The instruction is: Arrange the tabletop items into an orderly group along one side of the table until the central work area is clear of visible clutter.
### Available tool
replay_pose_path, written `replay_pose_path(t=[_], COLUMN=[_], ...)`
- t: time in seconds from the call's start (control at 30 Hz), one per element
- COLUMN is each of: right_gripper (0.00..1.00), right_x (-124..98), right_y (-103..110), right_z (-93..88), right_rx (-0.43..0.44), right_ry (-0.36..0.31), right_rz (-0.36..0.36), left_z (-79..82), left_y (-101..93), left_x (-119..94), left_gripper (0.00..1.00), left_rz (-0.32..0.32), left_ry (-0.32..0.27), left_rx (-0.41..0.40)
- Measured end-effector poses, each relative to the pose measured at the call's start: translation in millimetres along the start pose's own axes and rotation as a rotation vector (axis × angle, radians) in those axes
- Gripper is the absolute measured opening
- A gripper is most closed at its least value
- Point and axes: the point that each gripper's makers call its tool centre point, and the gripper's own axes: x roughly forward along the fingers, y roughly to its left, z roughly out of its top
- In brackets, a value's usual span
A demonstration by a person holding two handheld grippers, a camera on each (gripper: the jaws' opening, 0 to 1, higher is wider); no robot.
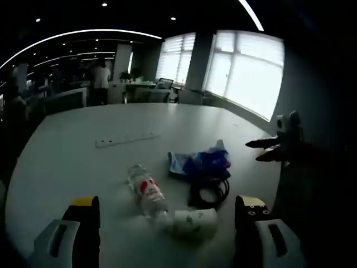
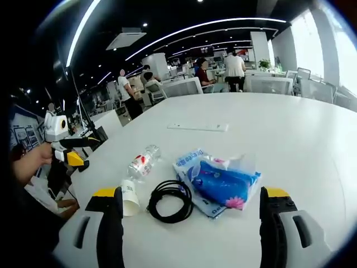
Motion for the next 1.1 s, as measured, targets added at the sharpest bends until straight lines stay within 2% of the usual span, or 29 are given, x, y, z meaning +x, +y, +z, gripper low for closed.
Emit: replay_pose_path(t=[0.67,0.9,1.1], right_gripper=[0.99,0.98,0.98], right_x=[1.1,1.5,3.5], right_y=[2.6,3.8,11.7], right_z=[-3.5,-4.0,-5.3], right_rx=[-0.001,-0.002,-0.007], right_ry=[0.007,0.006,0.009], right_rz=[0.004,0.01,0.025], left_z=[-4.7,-4.4,-6.3], left_y=[7.4,3.8,4.6], left_x=[3.1,2.2,1.8], left_gripper=[1.0,1.0,1.0], left_rz=[0.008,0.013,0.024], left_ry=[0.01,0.011,0.008], left_rx=[0.008,0.01,0.01])
